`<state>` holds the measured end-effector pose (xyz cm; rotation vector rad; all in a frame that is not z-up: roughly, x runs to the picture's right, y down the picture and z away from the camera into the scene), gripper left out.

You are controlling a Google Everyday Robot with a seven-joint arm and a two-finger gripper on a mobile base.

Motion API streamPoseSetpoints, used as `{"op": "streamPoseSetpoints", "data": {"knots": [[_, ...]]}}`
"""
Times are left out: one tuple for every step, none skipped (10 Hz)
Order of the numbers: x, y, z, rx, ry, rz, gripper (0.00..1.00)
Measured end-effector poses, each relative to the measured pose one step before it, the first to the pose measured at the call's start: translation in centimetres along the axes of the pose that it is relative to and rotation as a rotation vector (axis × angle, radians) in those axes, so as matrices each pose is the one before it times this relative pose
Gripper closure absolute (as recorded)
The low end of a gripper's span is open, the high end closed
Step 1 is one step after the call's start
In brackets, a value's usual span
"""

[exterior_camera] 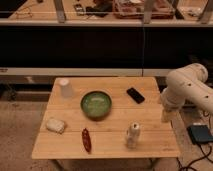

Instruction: Place the bottle in the ceramic bowl

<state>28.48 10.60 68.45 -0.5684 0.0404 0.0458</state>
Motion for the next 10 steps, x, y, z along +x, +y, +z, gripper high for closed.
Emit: {"op": "streamPoseSetpoints", "data": {"knots": [[0.002, 0.0, 0.0, 0.00001, 0.00003, 0.00002, 0.35], [0.001, 0.0, 0.0, 0.0, 0.00003, 0.00002, 0.35], [0.0, 0.0, -0.002, 0.00003, 0.0, -0.00004, 0.35], [-0.005, -0.002, 0.001, 0.0, -0.00007, 0.00001, 0.35], [0.003, 0.002, -0.001, -0.00002, 0.00007, 0.0, 0.35], [-0.001, -0.002, 0.001, 0.00004, -0.00004, -0.00001, 0.35], [-0.002, 0.0, -0.003, 0.00001, 0.00004, -0.00005, 0.35], [0.004, 0.002, 0.002, -0.00005, 0.0, 0.00004, 0.35], [-0.001, -0.001, 0.0, 0.00001, 0.00002, -0.00001, 0.35], [-0.001, 0.0, -0.002, 0.00003, 0.0, -0.00001, 0.35]]}}
